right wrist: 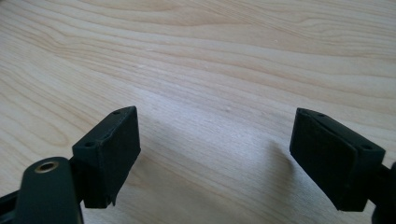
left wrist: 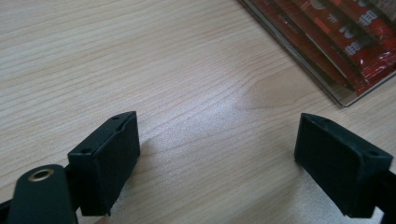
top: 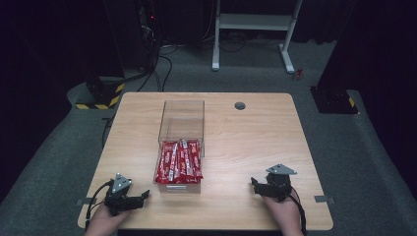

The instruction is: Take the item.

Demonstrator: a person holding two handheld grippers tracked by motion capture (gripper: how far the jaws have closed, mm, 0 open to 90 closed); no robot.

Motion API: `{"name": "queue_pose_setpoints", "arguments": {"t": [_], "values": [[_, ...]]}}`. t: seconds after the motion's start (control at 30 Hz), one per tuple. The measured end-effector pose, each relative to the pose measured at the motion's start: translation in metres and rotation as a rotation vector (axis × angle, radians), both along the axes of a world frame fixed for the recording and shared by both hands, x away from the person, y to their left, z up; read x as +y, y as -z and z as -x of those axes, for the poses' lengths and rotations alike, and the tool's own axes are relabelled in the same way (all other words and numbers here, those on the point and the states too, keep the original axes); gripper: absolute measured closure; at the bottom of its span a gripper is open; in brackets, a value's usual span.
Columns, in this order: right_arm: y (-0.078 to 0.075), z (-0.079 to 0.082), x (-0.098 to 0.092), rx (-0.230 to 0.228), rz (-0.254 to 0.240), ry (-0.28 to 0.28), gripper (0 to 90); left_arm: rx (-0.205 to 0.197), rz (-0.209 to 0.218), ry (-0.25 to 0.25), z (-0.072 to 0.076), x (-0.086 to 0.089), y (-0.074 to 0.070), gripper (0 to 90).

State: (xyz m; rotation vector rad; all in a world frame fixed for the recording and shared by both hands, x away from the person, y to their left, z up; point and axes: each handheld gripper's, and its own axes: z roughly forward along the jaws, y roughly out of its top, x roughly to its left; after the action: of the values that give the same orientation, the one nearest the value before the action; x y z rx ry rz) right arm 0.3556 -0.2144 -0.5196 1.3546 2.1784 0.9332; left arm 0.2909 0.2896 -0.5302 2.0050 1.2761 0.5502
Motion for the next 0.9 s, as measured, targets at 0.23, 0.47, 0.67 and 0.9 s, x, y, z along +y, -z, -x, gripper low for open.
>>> {"name": "queue_pose_setpoints", "arguments": {"t": [0.23, 0.47, 0.67, 0.9], "values": [[-0.002, 0.003, 0.006, -0.019, -0.011, -0.026, 16.7, 0.000, 0.000, 0.000, 0.000, 0.000, 0.000, 14.5], [-0.002, 0.005, 0.013, -0.039, -0.018, -0.058, 16.7, 0.000, 0.000, 0.000, 0.000, 0.000, 0.000, 14.6], [-0.002, 0.008, 0.018, -0.039, -0.025, -0.078, 17.5, 0.000, -0.001, 0.000, 0.000, 0.000, 0.000, 14.5], [-0.002, 0.012, 0.026, -0.047, -0.030, -0.117, 20.1, -0.001, -0.002, 0.000, 0.000, 0.000, 0.000, 14.5]]}}
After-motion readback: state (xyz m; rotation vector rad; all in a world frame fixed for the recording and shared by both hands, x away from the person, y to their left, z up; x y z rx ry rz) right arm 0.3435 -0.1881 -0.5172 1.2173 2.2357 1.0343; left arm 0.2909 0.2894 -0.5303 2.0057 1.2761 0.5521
